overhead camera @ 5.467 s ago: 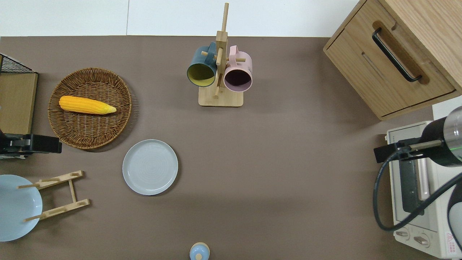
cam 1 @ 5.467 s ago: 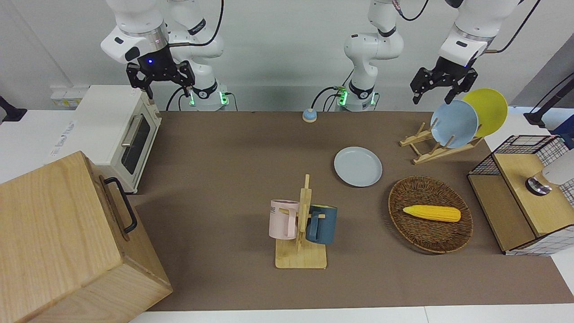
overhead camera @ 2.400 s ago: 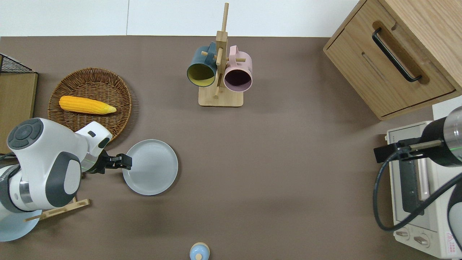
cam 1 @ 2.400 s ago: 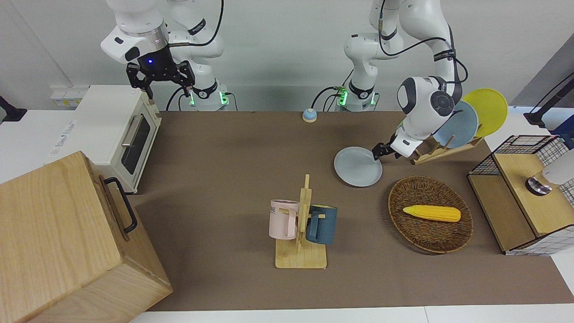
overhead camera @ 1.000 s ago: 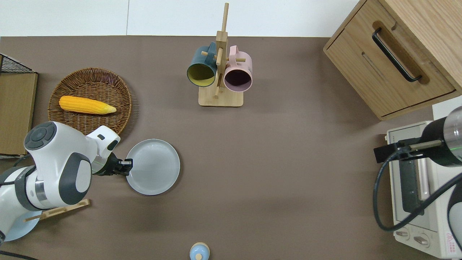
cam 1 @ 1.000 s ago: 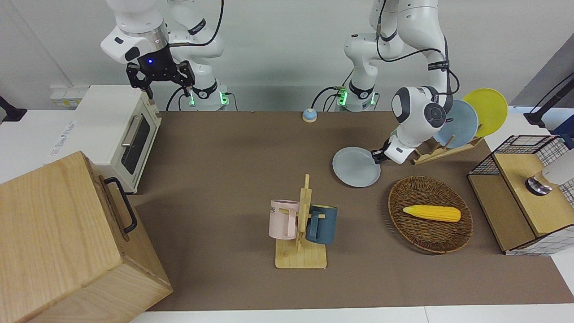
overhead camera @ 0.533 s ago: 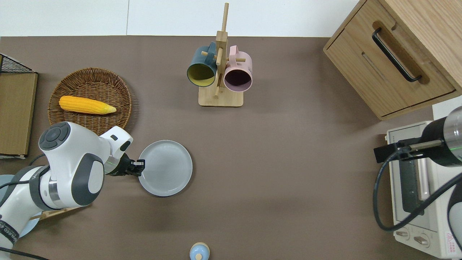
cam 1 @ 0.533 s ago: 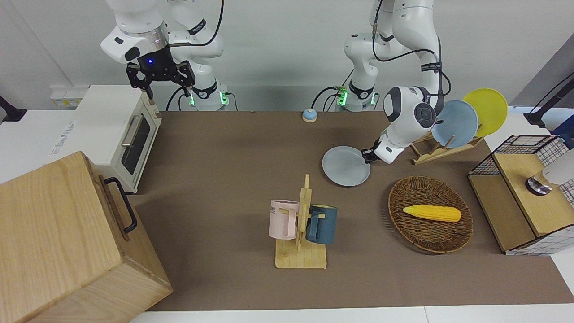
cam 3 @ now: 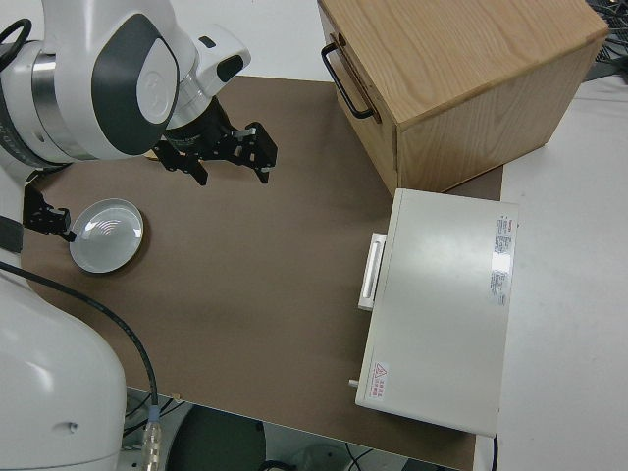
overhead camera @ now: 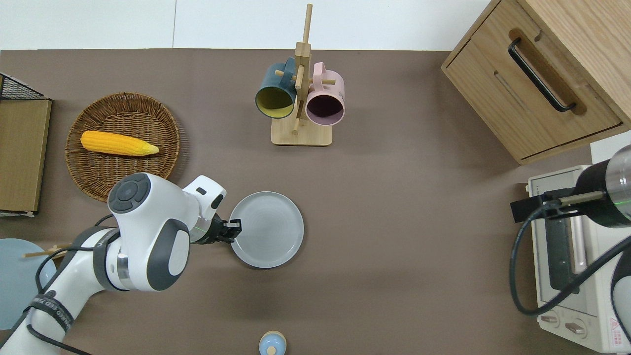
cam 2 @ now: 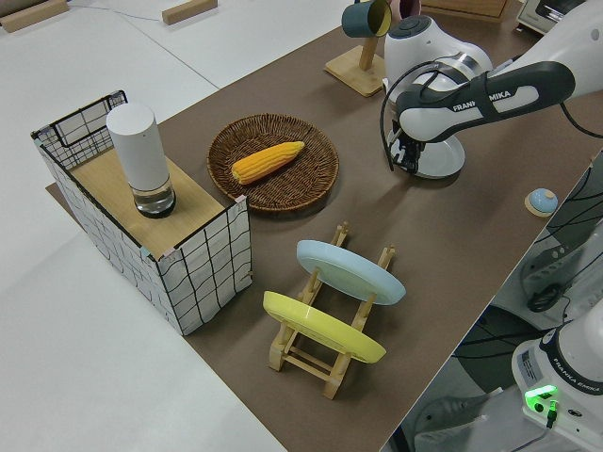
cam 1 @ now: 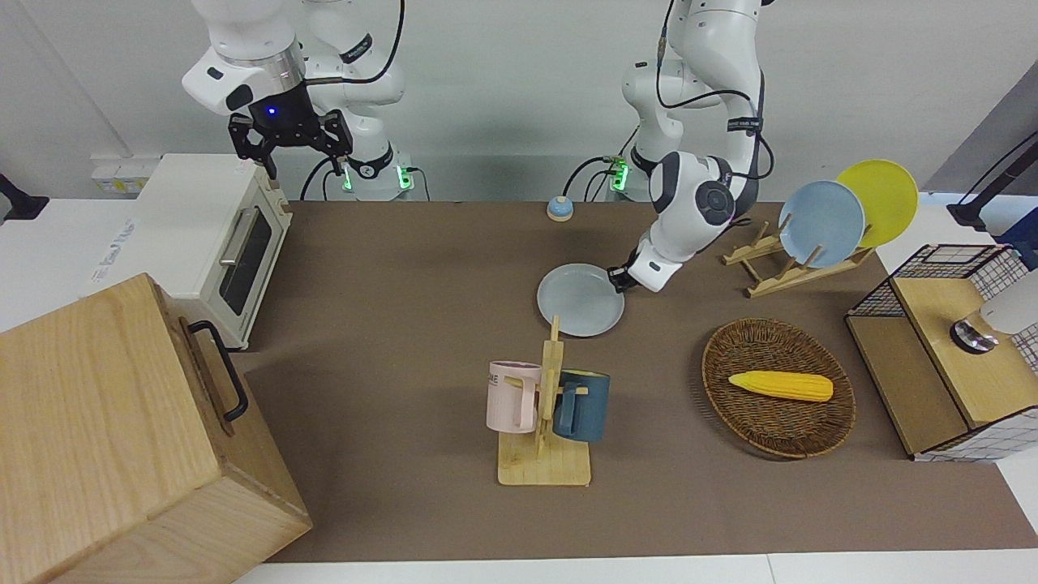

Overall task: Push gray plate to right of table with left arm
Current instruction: 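Push the gray plate with the left gripper across the table toward the toaster oven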

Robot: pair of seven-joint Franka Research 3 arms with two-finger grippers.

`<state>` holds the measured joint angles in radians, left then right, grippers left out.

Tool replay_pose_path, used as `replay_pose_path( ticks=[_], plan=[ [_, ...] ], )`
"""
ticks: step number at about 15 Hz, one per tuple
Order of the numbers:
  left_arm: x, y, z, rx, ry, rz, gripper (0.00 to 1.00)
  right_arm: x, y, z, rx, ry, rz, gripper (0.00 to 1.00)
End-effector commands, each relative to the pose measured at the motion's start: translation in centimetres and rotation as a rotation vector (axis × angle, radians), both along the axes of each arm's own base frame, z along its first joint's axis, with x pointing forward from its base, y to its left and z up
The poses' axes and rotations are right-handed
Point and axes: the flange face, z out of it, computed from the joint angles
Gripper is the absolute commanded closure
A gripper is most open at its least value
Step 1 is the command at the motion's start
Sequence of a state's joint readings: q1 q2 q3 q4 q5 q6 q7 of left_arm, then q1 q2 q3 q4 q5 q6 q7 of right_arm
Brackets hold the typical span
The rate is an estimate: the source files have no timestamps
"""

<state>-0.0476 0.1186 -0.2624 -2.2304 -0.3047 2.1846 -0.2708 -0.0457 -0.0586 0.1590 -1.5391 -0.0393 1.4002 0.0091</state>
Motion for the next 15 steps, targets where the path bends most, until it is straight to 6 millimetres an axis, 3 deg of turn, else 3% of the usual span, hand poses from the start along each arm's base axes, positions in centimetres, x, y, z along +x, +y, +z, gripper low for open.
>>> replay_pose_path(
  ticks=[1,6,10,15],
  plan=[
    [-1.0,-4.0,-0.2,-0.037,0.000,0.055,1.00,-0.5,-0.1,0.2,-0.001,0.006,0.004,0.005],
    [-3.1,-10.9,-0.9,-0.055,-0.027,0.100,1.00,-0.5,-0.1,0.2,-0.003,0.006,0.004,0.005],
    [-4.4,-15.2,-1.3,-0.080,-0.056,0.142,1.00,-0.5,-0.1,0.2,-0.003,0.006,0.004,0.005],
    [-5.6,-18.2,-0.8,-0.092,-0.071,0.170,1.00,-0.5,-0.1,0.2,-0.001,0.006,0.004,0.005]
  ],
)
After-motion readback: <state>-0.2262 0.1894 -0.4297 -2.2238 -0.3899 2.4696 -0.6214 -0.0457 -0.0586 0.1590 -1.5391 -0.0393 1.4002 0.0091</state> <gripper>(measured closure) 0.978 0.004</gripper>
